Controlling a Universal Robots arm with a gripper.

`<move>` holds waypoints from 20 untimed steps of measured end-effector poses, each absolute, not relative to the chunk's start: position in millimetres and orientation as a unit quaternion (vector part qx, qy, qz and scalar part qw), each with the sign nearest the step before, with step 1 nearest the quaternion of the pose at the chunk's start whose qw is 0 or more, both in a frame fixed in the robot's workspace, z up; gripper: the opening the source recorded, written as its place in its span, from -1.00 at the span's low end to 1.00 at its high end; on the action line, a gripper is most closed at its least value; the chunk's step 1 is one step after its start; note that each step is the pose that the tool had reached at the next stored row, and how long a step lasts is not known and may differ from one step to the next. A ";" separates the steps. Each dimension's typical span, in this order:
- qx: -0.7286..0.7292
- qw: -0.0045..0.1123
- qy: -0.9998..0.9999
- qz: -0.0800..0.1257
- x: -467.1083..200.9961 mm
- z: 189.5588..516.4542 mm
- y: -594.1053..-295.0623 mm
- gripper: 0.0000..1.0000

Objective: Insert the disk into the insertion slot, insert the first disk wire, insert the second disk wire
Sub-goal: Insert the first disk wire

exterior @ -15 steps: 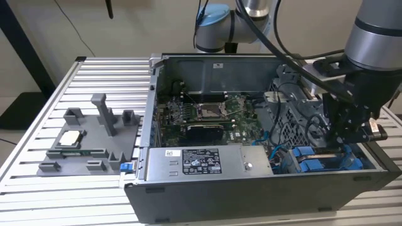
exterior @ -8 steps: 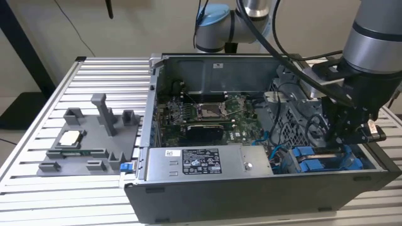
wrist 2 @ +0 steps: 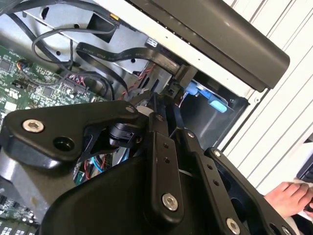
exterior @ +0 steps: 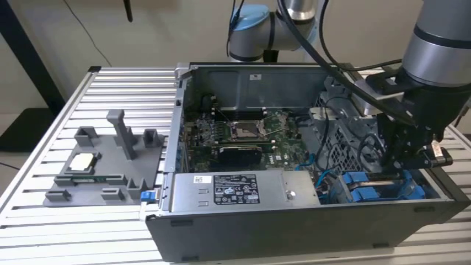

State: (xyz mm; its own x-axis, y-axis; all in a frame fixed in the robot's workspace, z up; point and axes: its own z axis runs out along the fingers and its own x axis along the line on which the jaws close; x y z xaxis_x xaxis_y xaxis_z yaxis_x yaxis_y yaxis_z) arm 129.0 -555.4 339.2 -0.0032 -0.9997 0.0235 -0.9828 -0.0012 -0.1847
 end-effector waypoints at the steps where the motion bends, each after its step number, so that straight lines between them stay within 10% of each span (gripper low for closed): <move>1: -0.704 0.057 0.704 -0.074 129.0 339.5 -555.5 -0.62; 20: -0.698 0.057 0.709 -0.079 129.0 332.3 -555.8 -0.62</move>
State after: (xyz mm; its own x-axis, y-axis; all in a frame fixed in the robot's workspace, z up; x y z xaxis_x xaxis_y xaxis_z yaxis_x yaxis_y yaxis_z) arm 129.0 -555.8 332.3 -0.0185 -0.9994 0.0295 -0.9815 0.0125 -0.1913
